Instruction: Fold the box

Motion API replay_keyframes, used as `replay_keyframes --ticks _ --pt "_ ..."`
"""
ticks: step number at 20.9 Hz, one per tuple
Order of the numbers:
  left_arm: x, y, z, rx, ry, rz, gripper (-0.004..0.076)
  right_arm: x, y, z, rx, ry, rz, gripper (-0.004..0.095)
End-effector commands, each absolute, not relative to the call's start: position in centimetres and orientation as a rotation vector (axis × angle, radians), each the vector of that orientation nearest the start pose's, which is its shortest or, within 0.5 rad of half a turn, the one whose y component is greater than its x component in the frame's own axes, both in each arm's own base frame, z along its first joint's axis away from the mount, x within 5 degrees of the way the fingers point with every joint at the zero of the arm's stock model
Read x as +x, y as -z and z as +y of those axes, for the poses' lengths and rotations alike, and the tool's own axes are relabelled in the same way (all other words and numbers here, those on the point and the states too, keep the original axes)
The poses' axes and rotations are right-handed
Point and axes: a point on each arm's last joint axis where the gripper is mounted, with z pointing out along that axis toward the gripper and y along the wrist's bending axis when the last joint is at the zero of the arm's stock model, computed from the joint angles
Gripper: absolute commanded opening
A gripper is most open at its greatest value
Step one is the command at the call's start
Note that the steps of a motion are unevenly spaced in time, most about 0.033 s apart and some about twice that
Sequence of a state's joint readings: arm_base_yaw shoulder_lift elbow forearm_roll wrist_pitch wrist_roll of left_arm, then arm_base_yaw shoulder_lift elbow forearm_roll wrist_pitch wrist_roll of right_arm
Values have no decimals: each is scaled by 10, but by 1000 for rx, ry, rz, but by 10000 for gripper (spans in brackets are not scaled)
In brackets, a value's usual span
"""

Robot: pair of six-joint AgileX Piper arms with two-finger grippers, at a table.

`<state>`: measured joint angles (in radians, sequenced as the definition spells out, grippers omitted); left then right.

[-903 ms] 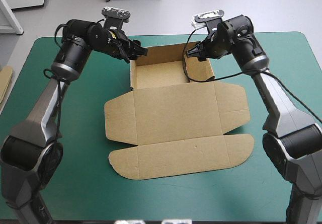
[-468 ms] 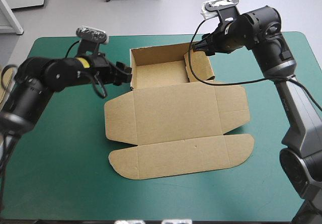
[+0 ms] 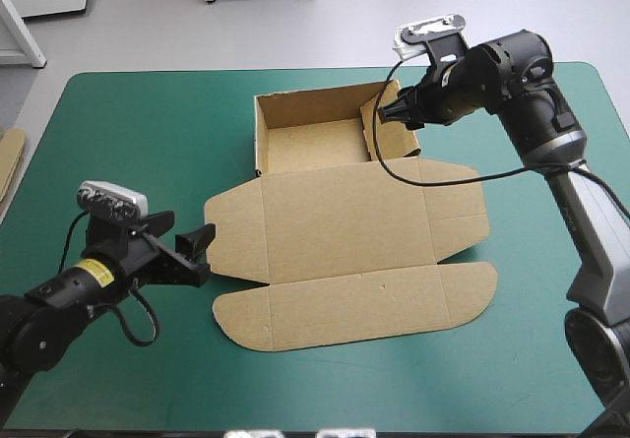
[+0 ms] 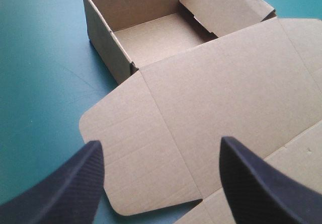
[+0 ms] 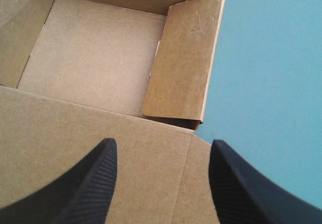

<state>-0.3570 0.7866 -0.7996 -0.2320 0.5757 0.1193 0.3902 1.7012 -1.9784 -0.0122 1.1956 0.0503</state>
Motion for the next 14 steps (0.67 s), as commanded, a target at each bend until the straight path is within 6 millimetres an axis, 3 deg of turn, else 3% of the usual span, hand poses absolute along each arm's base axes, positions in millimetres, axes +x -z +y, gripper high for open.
replay_keyframes --ticks 1,7,11,14 --pt "132 -362 -61 322 425 1905 473 316 -461 129 -389 -239 2232 507" --pt "130 -354 -58 301 412 1858 473 307 -453 124 -354 -259 2150 507" --pt "131 -354 -58 297 408 1845 473 322 -455 122 -356 -149 2039 507" --pt "131 -354 -58 298 408 1846 473 350 -439 121 -269 -124 2116 549"
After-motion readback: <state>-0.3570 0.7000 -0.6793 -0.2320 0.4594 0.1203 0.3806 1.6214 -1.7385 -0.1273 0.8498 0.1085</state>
